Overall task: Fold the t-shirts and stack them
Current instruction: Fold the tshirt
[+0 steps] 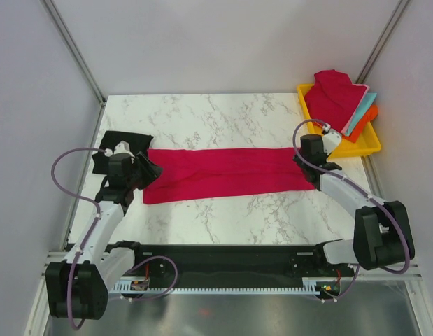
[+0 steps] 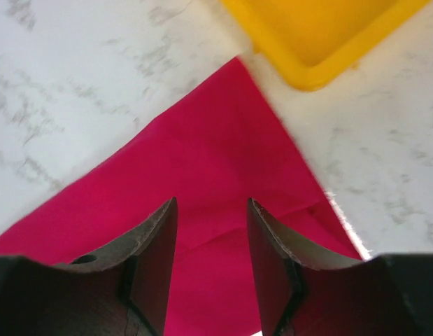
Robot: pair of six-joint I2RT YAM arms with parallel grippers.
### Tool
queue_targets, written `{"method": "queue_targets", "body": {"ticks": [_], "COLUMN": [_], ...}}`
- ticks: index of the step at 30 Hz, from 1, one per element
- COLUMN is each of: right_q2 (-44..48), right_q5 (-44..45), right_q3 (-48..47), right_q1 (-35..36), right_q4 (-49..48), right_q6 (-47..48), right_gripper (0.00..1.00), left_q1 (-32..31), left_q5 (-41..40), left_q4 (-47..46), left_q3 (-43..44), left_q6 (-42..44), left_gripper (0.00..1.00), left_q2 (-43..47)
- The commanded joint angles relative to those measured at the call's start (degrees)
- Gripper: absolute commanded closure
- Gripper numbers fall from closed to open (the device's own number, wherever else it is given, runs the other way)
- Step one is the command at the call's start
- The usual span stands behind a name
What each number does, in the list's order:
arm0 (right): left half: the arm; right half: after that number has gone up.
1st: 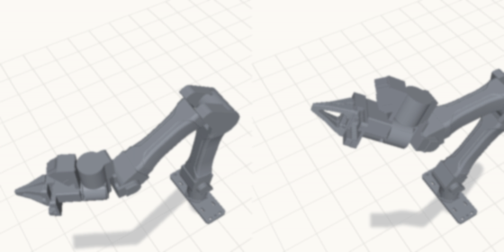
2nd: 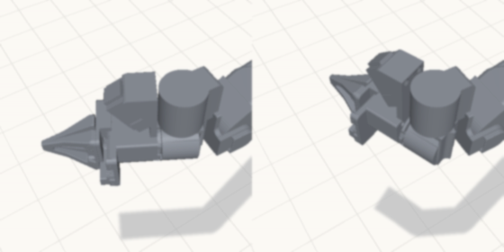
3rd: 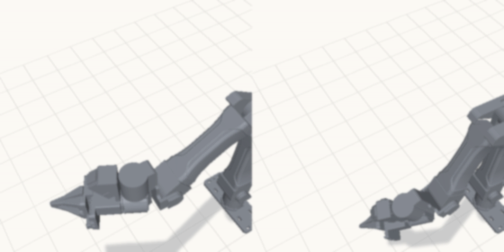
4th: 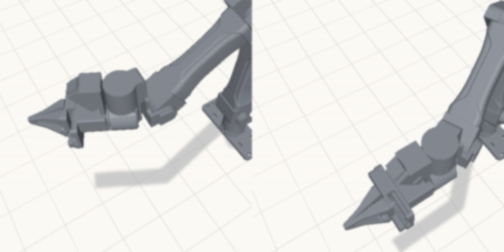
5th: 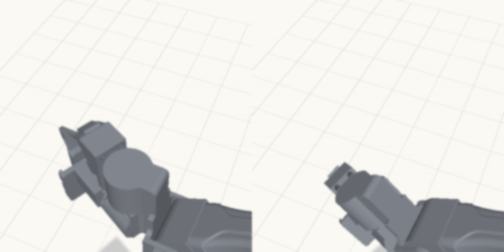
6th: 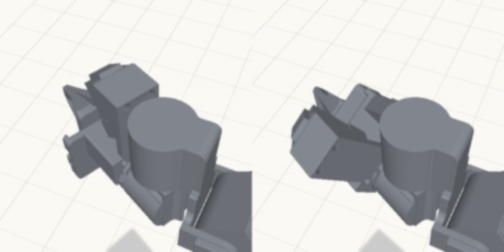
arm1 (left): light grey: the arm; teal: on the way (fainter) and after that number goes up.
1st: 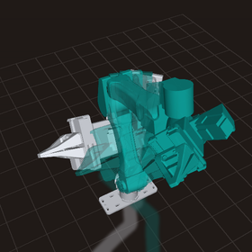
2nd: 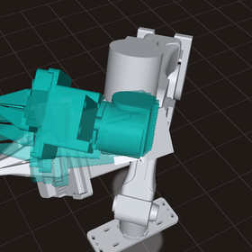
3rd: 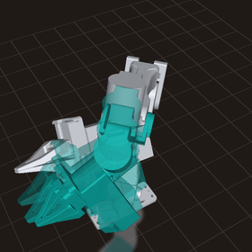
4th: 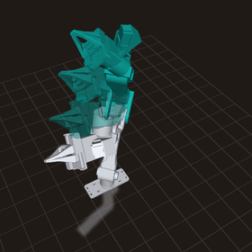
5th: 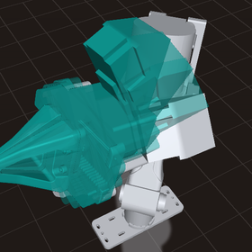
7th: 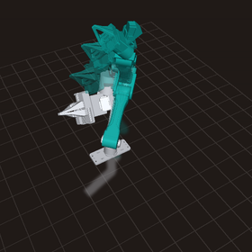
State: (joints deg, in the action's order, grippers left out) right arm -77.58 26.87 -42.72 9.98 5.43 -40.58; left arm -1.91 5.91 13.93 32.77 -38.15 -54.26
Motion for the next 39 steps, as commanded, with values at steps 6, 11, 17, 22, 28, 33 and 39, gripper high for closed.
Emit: {"method": "queue_targets", "body": {"ticks": [6,11,17,22,28,33,39], "right_q2": [-7.8,-19.5,-27.5,-31.2,-34.4,-34.1,-29.7], "right_q5": [-15.3,-15.8,-10.0,-6.8,-0.9,-2.4,-1.7], "right_q3": [-6.4,-15.6,-22.7,-25.0,-27.8,-25.9,-24.3], "right_q1": [8.5,15.3,18.9,18.9,16.7,13.0,10.6], "right_q4": [-6.7,-3.8,-1.1,0.9,6.5,6.7,7.4], "right_q6": [5.0,7.5,8.5,7.3,4.3,3.0,3.4], "right_gripper": [0.51,0.52,0.53,0.57,0.6,0.62,0.65], "left_q1": [-1.8,-2.0,-1.9,-1.7,-1.6,-1.6,-1.6], "left_q5": [-0.6,-1.6,-7.1,-6.5,-4.0,-5.6,-5.0], "left_q4": [-17.3,-19.6,-26.9,-28.2,-28.5,-28.4,-28.7], "left_q3": [-4.4,-0.4,-0.3,2.2,1.6,0.5,1.5], "left_q6": [-6.1,-7.7,-10.3,-9.9,-10.3,-9.8,-10.3], "left_gripper": [0.36,0.37,0.38,0.38,0.38,0.37,0.37], "left_q2": [-3.8,-11.9,-19.6,-23.4,-20.5,-19.5,-21.4]}}
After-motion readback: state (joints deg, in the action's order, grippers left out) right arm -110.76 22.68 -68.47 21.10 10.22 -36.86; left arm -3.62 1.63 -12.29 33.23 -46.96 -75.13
